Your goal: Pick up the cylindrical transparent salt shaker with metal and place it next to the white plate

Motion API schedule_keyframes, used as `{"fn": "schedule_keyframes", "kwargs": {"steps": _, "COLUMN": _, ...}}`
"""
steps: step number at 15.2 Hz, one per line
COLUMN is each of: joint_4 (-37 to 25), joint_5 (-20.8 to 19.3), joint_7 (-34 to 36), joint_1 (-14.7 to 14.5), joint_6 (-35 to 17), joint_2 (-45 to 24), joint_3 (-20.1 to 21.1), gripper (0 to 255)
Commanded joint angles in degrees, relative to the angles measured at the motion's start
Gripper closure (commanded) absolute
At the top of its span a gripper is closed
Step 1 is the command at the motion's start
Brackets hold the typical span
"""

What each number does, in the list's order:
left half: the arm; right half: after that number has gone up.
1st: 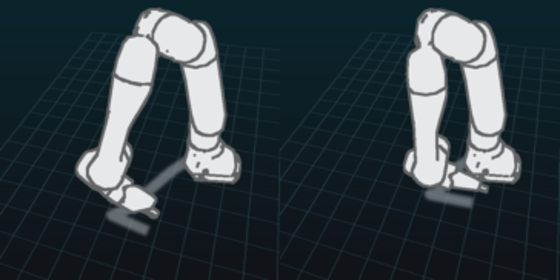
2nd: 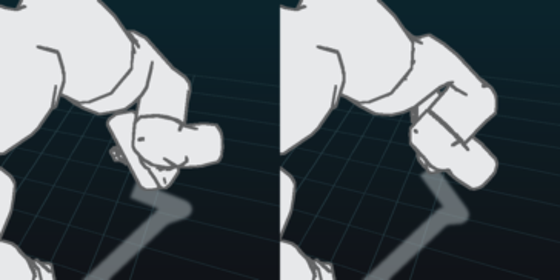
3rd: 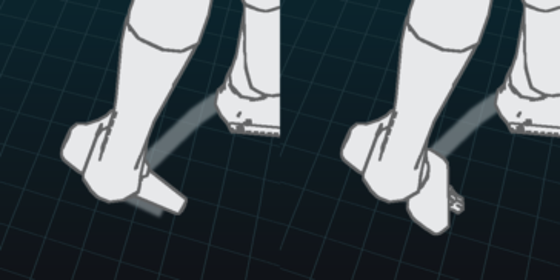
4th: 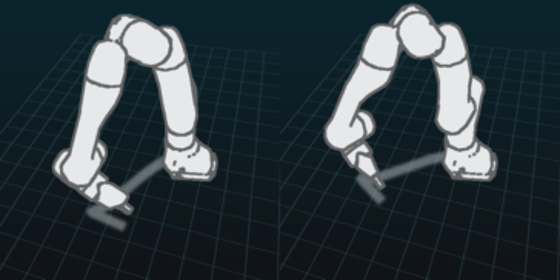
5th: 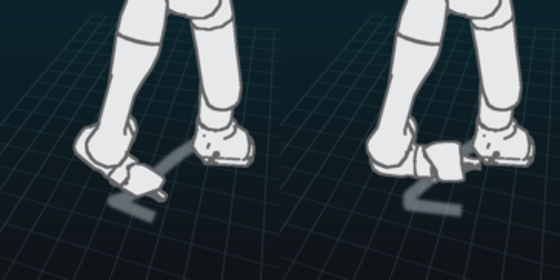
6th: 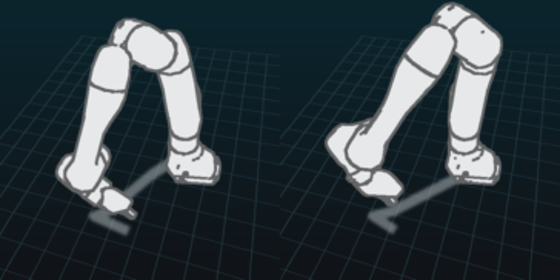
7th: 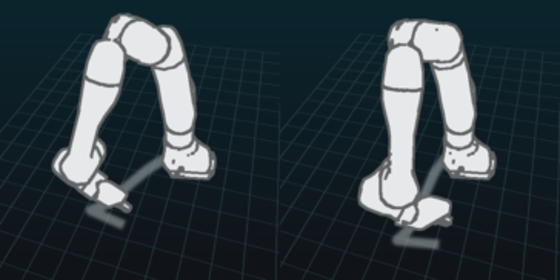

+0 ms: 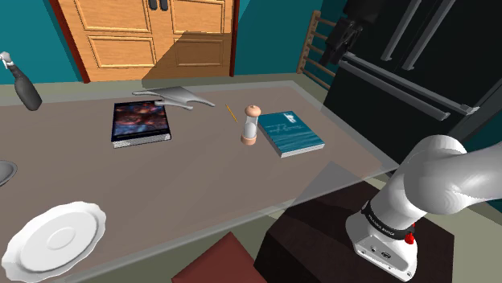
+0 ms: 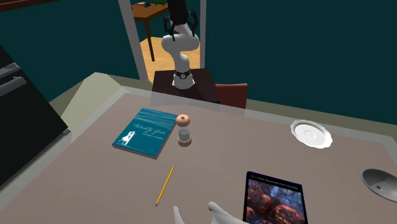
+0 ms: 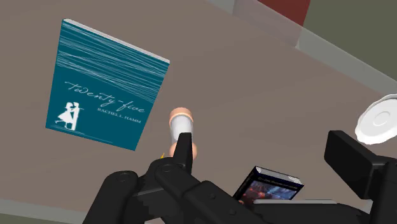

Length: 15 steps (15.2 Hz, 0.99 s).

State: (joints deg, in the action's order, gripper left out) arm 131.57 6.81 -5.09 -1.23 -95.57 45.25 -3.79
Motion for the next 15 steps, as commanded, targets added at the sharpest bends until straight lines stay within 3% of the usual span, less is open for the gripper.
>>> {"fn": "schedule_keyframes", "kwargs": {"steps": 1, "joint_4": 0.00, "joint_5": 0.00, "joint_7": 0.00, "joint_1": 0.00, "joint_6": 0.00, "joint_2": 0.00, "joint_3": 0.00, "gripper": 0}}
{"fn": "schedule_keyframes", "kwargs": {"steps": 15, "joint_4": -4.52, "joint_5": -1.08, "joint_7": -7.51, "joint_1": -1.23, "joint_6": -16.23, "joint_2": -27.73, "joint_3": -2.53, "gripper": 0}}
